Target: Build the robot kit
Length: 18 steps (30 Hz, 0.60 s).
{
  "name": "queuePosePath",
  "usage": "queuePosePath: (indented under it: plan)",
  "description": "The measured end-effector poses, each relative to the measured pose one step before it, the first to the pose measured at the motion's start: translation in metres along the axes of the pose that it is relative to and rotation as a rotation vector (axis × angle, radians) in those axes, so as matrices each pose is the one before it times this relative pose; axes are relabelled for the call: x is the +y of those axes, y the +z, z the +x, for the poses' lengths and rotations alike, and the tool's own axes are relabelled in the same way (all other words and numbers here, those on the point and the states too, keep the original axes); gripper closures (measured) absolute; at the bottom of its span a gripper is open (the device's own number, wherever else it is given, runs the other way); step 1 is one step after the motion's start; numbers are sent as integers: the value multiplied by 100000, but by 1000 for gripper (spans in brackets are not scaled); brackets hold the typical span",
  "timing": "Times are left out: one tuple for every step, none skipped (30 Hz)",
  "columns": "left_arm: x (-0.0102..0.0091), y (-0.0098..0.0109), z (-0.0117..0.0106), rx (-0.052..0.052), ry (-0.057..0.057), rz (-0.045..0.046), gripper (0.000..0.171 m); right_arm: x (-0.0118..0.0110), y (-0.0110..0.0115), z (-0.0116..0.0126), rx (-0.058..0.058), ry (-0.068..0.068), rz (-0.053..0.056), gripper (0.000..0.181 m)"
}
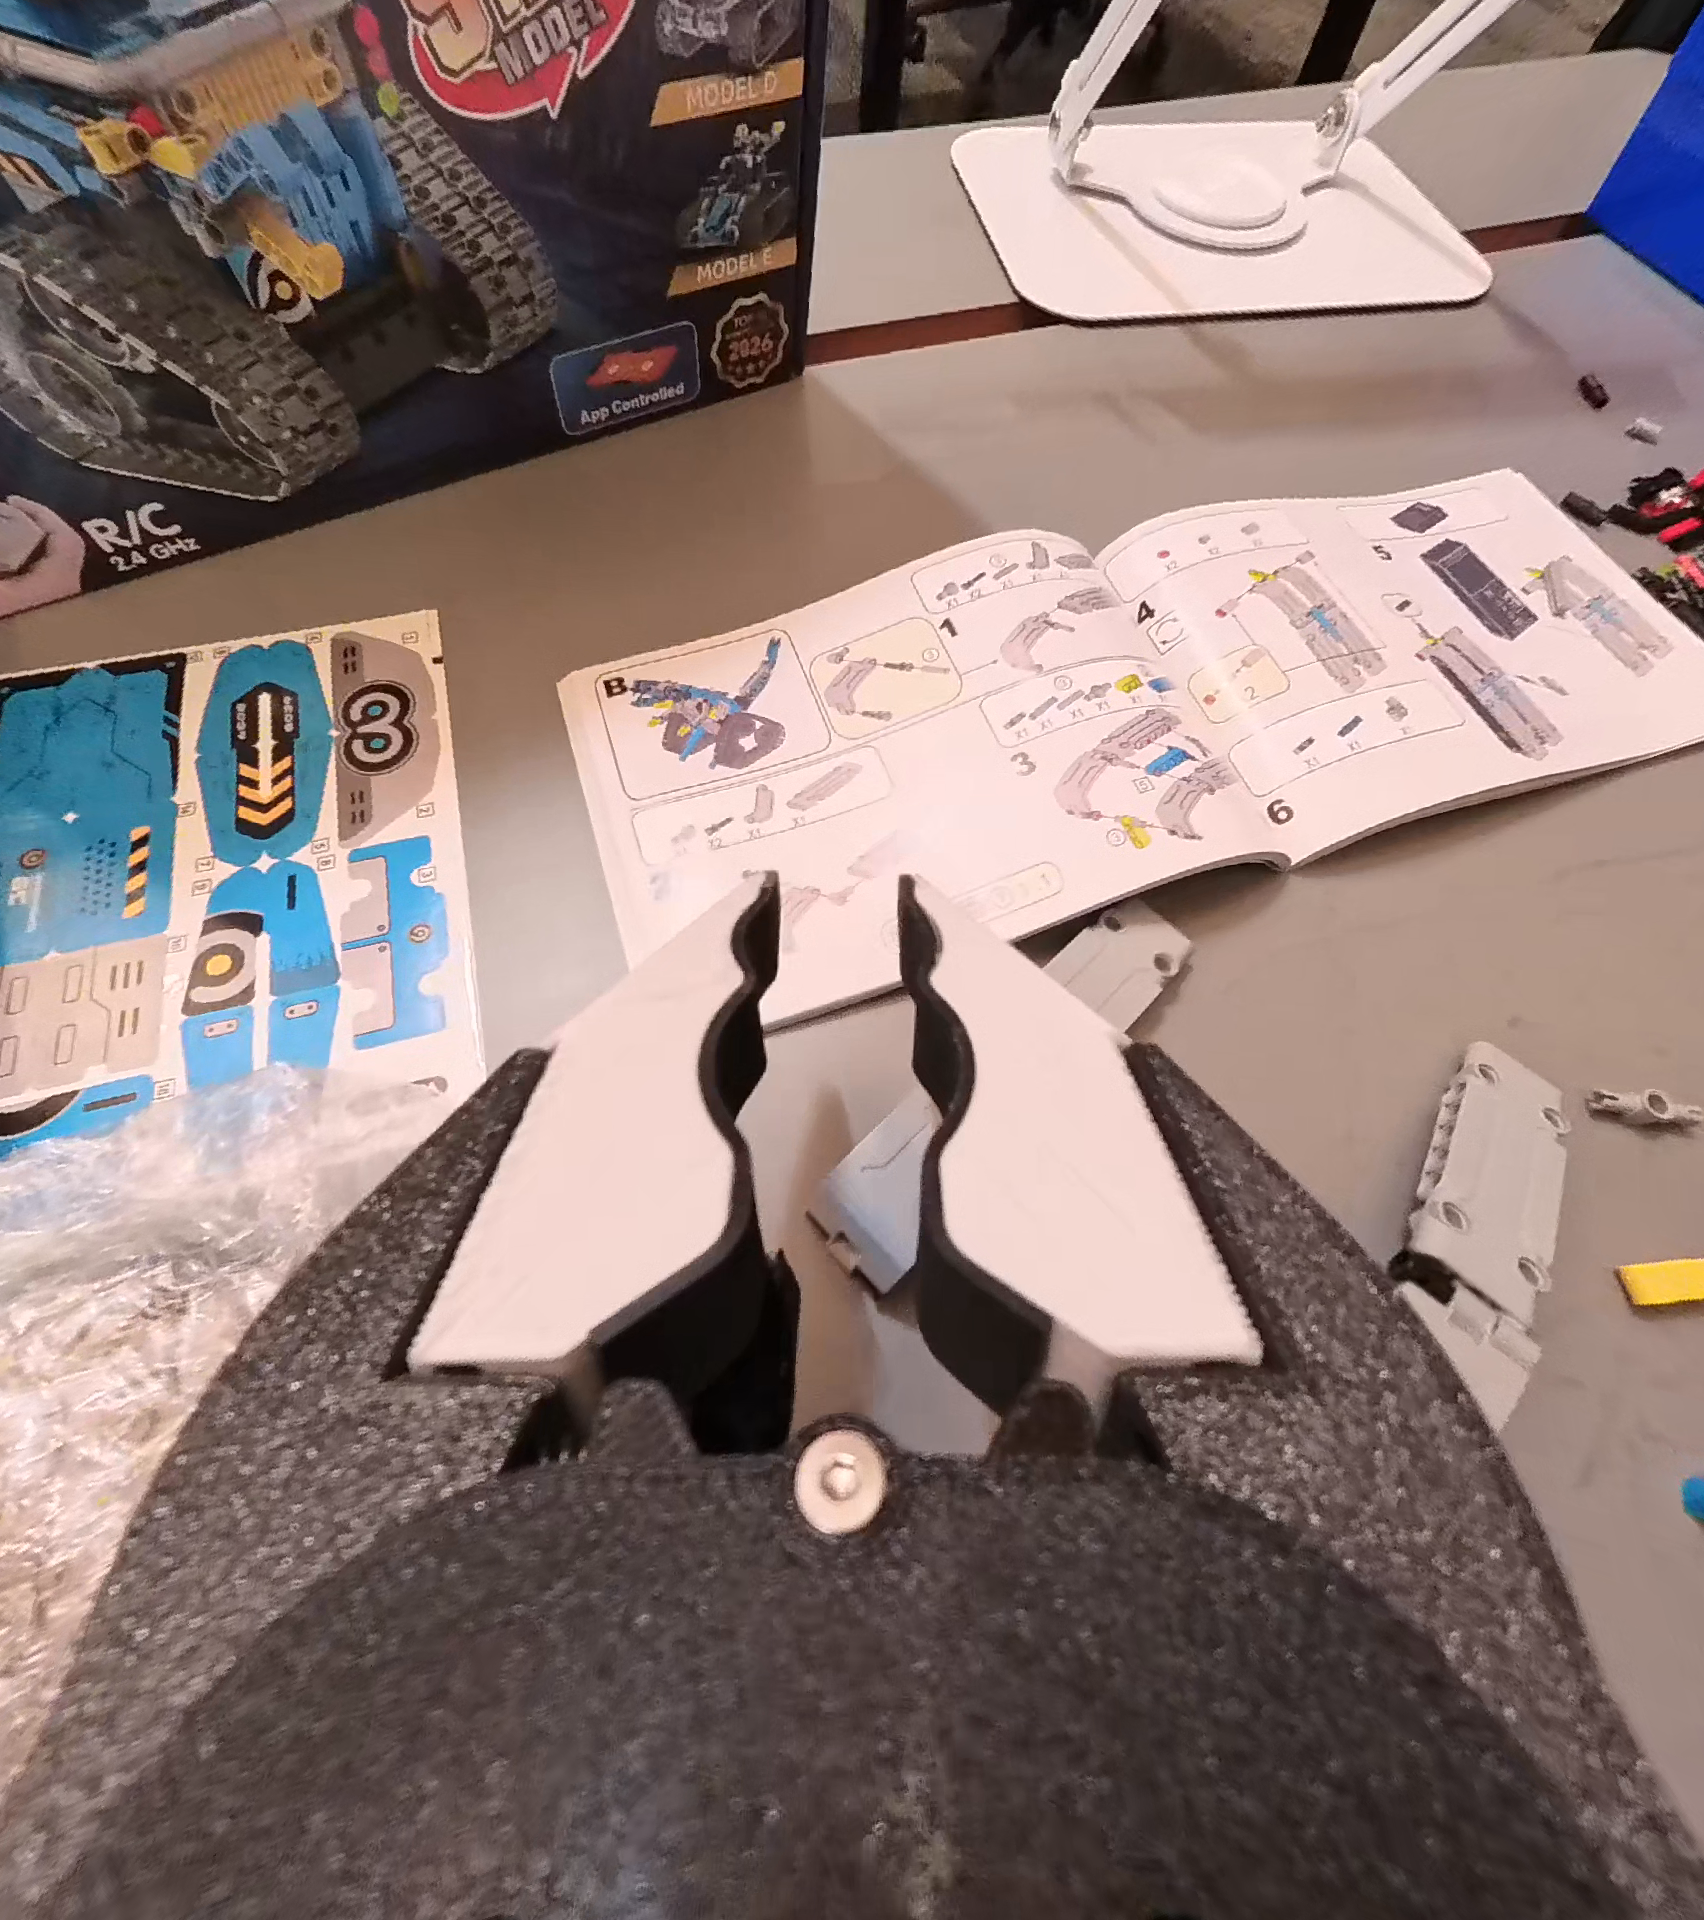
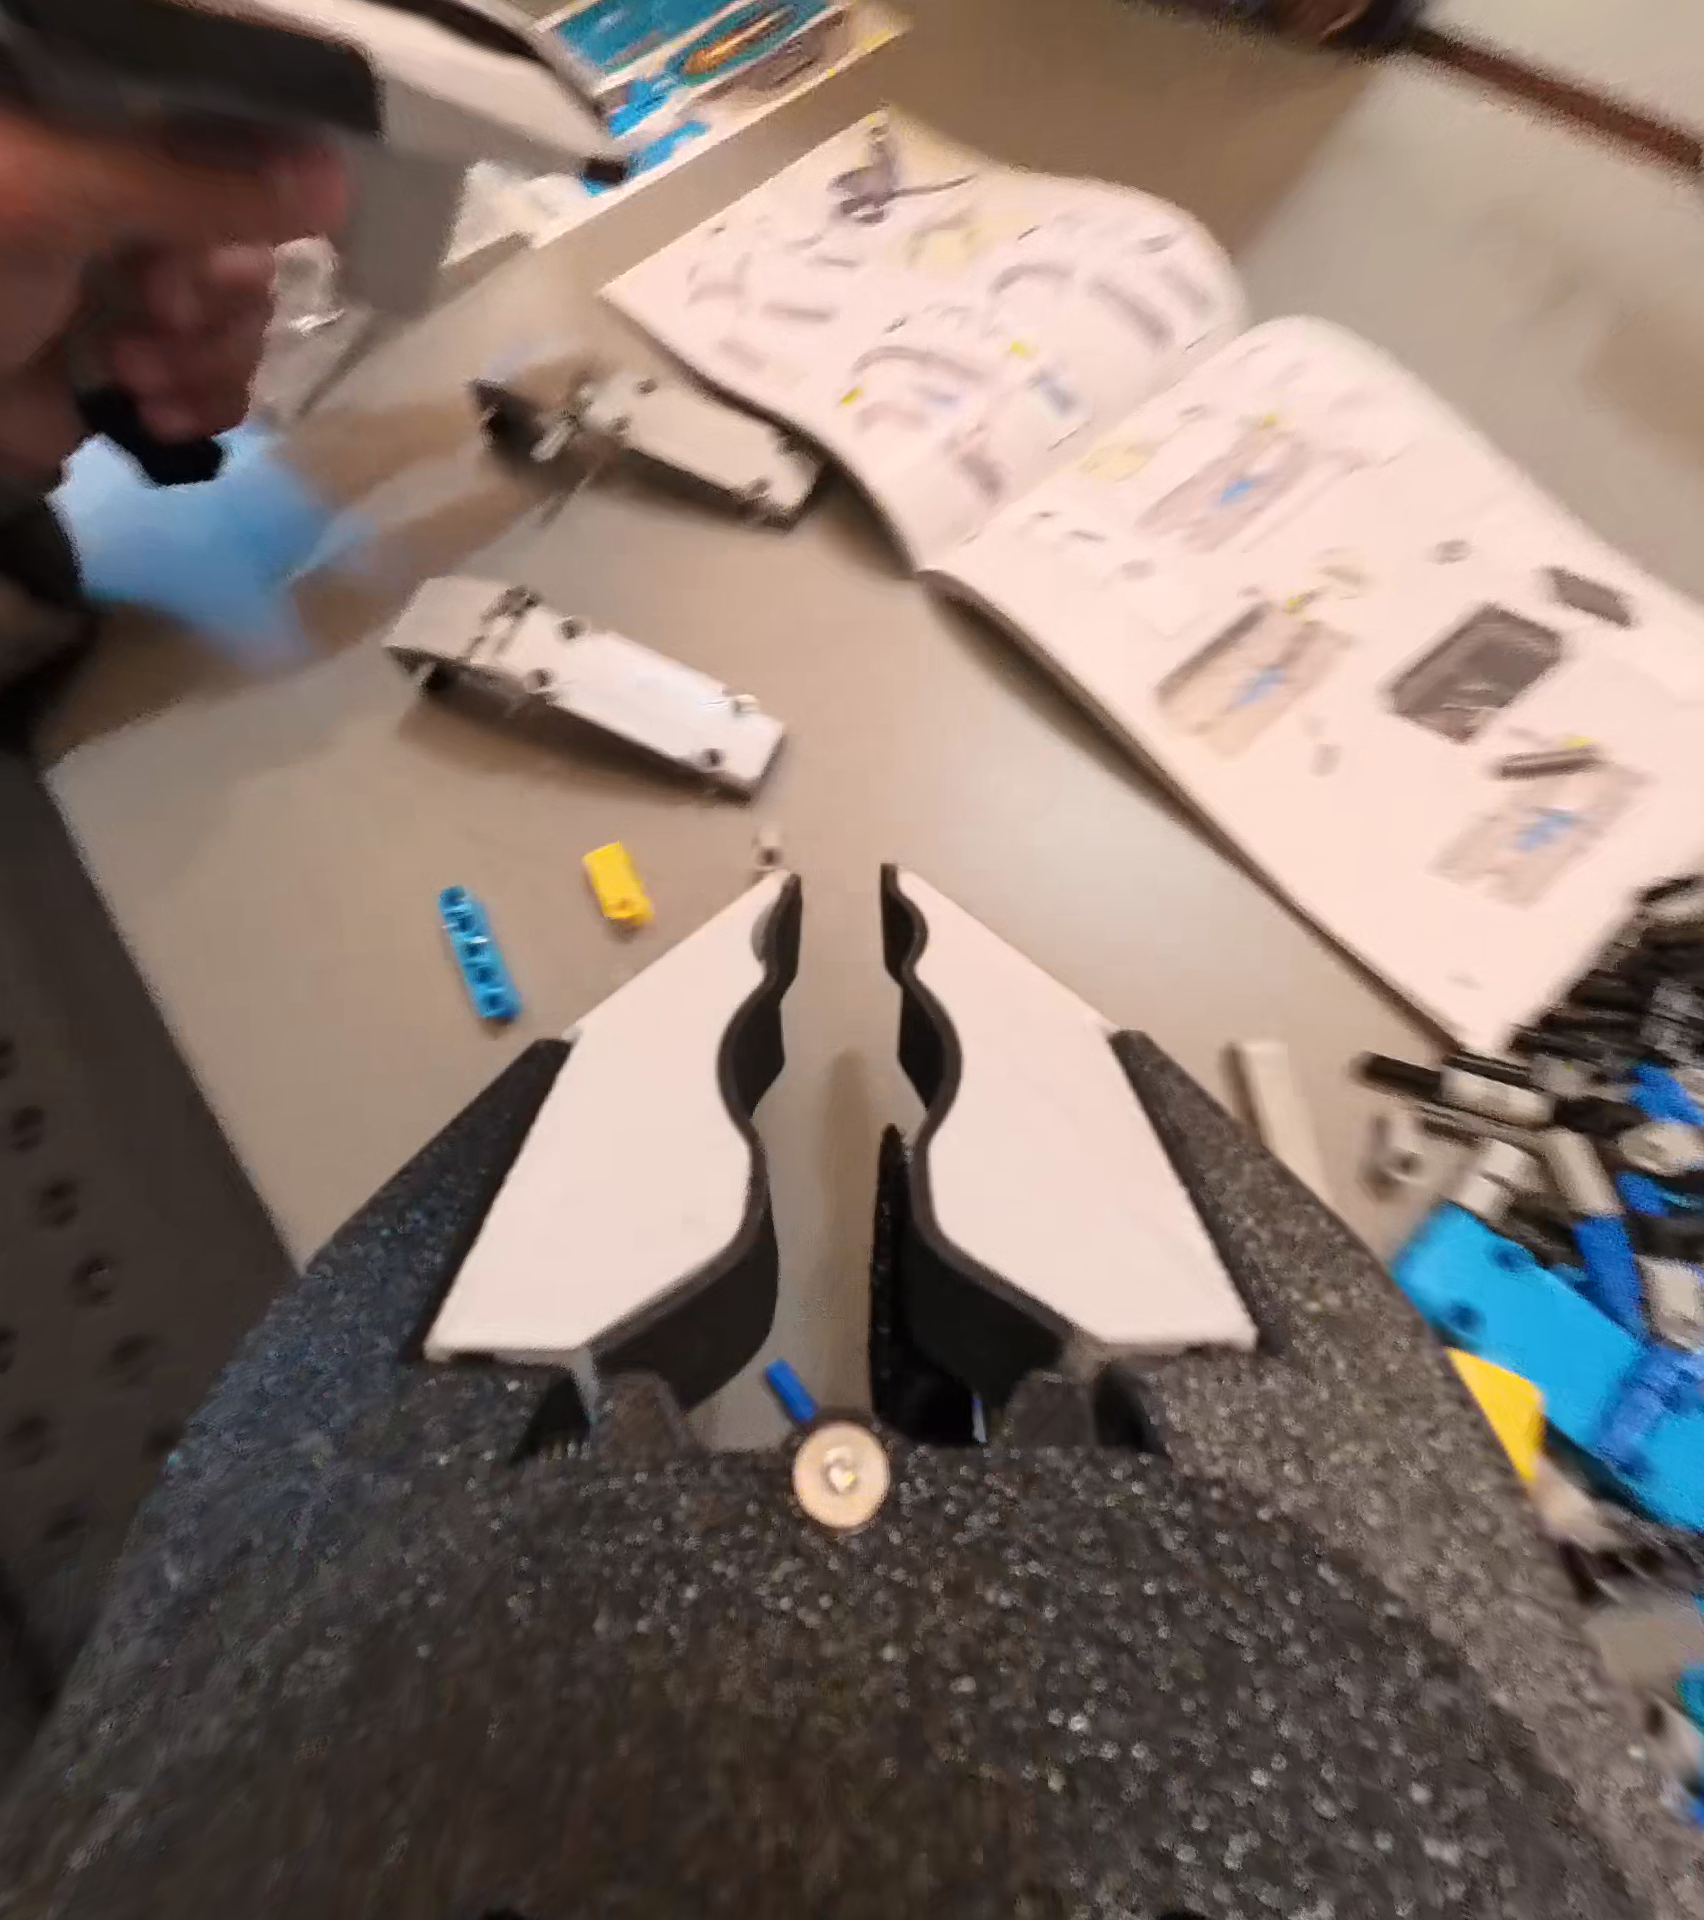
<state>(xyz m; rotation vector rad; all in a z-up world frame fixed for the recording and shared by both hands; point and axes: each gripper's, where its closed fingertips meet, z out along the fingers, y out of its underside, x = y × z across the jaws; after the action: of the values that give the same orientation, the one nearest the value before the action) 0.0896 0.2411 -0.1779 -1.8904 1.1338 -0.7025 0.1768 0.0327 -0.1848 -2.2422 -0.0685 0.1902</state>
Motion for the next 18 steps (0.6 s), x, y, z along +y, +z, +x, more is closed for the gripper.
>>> queuePosePath:
  plan:
    - [-24, 90, 163, 18, -58, -341, 150, -95, -431, 1232, 4592, 265, 1551, 167]
    - [22, 68, 160, -116, 215, -530, 150, -91, -443, 1209, 4449, 438, 1478, 167]
    - [86, 40, 76, -648, 530, -662, 150, -32, -416, 1160, 3644, 1035, 963, 168]
    - [84, -3, -6, -1161, 624, -521, 150, 182, -432, 1197, 2912, 1144, -618, 165]
    - [60, -32, -29, -1193, 526, -362, 150, 343, -529, 1444, 3616, 1186, -1615, 162]
    - [38, -38, -7, -967, 283, -237, 150, 387, -649, 1391, 2426, 916, -1650, 161]
    - [15, -52, 31, -617, 52, -164, 150, 443, -790, 1275, 1309, 887, -1598, 161]
    - [-5, -56, 66, -272, -21, -177, 150, 517, -823, 1068, -272, 1476, -1342, 161]
    - [-29, -52, 99, -128, -1, -82, 150, 851, -652, 613, -2797, 1722, -2999, 158]
    - [-49, -47, 129, -25, 159, -28, 150, 1106, -418, 475, -2393, 944, -4452, 152]
    - [-53, -23, 135, -56, 341, -23, 150, 1073, -255, 425, -551, -445, -3381, 150]
    - [-60, -5, 155, -33, 480, 45, 150, 841, -98, -40, -1181, -1656, -1434, 150]
    - [-59, 6, 160, -59, 551, 78, 150, 686, 7, -830, -4107, -1669, -1172, 151]
    - [-40, 25, 143, -171, 559, 114, 150, 491, 103, -1229, -4869, -1600, -1249, 151]
    - [-32, 30, 159, -93, 484, 109, 150, 260, 239, -1121, -2922, -1848, -738, 152]
    - [-11, 28, 201, 136, 349, 9, 150, 19, 343, -981, -1387, -2181, -145, 155]
    - [-28, 20, 220, 343, 222, 121, 150, -155, 437, -920, -771, -1986, 425, 160]
    - [-43, 23, 240, 498, 182, 263, 150, -223, 494, -927, -1214, -1978, 199, 162]
